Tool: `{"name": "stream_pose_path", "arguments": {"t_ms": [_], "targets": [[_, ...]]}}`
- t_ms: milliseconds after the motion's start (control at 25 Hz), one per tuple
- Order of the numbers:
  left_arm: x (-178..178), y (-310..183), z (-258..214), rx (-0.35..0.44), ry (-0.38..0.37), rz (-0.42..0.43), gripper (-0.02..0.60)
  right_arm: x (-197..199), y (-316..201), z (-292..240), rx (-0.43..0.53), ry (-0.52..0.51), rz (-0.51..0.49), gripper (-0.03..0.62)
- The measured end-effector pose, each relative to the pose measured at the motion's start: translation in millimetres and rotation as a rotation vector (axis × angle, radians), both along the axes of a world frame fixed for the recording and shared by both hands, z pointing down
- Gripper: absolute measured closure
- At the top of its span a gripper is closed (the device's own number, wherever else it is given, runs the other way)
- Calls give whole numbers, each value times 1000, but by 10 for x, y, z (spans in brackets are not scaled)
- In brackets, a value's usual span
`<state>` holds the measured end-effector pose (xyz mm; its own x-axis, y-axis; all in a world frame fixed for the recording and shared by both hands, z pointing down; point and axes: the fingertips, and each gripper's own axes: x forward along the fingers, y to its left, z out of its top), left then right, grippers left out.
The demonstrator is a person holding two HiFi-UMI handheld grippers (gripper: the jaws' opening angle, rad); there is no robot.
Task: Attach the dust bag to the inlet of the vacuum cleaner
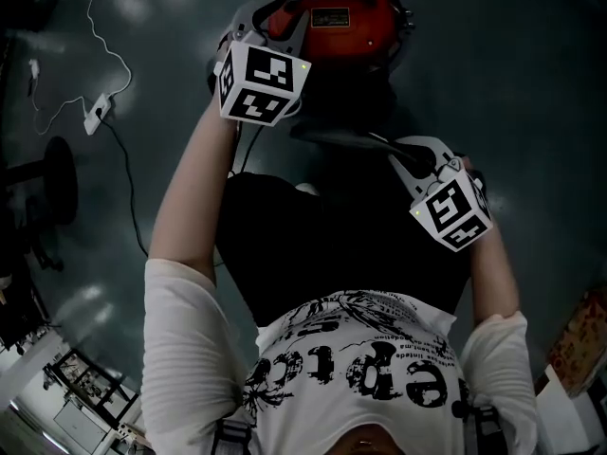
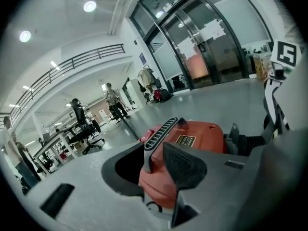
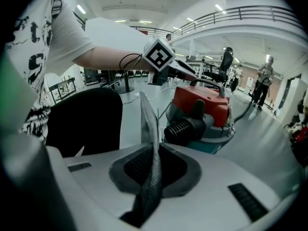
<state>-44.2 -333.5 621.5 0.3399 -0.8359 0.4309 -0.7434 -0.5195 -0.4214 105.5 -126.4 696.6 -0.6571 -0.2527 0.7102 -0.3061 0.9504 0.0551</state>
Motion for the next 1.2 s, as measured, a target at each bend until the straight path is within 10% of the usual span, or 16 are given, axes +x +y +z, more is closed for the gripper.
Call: {"name": "stream_pose_path", "arguments": {"t_ms": [560, 1200], "targets": [[292, -455, 287, -48, -343, 238, 436, -79, -115, 97, -18, 16, -49, 569], [347, -459, 307, -42, -366, 368, 446, -39, -428, 117, 182, 117, -16, 565]]}}
